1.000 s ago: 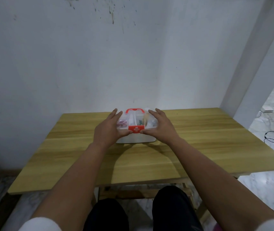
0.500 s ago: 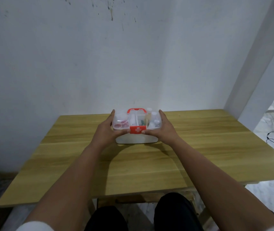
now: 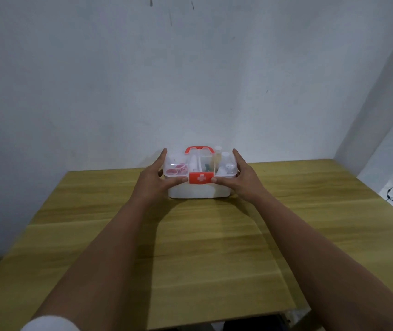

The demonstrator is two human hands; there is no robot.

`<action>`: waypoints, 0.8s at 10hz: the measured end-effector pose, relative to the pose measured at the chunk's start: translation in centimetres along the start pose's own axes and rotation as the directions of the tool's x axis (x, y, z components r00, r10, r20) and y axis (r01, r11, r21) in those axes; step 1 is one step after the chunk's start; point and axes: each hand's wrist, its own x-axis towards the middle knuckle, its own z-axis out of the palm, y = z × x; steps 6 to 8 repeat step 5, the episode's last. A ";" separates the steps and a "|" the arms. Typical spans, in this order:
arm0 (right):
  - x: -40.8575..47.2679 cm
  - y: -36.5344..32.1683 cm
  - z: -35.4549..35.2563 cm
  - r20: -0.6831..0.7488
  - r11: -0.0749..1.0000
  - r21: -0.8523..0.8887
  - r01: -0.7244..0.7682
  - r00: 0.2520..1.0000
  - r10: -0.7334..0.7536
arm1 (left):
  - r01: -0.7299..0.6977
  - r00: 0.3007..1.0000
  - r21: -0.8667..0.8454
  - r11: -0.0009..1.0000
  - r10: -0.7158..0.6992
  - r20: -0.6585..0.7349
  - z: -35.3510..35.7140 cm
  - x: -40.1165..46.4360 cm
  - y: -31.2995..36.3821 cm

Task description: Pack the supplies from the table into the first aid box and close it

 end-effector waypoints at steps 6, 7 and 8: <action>-2.0 -2.5 0.6 -0.258 0.996 0.092 -0.016 0.965 0.039 | -0.049 0.950 0.144 0.988 0.091 -0.298 1.6 -1.6 1.2; -2.0 -2.5 0.6 -0.258 0.996 0.092 -0.016 0.965 0.039 | -0.049 0.950 0.144 0.988 0.091 -0.298 1.6 -1.6 1.2; -2.0 -2.5 0.6 -0.258 0.996 0.092 -0.016 0.965 0.039 | -0.049 0.950 0.144 0.988 0.091 -0.298 1.6 -1.6 1.2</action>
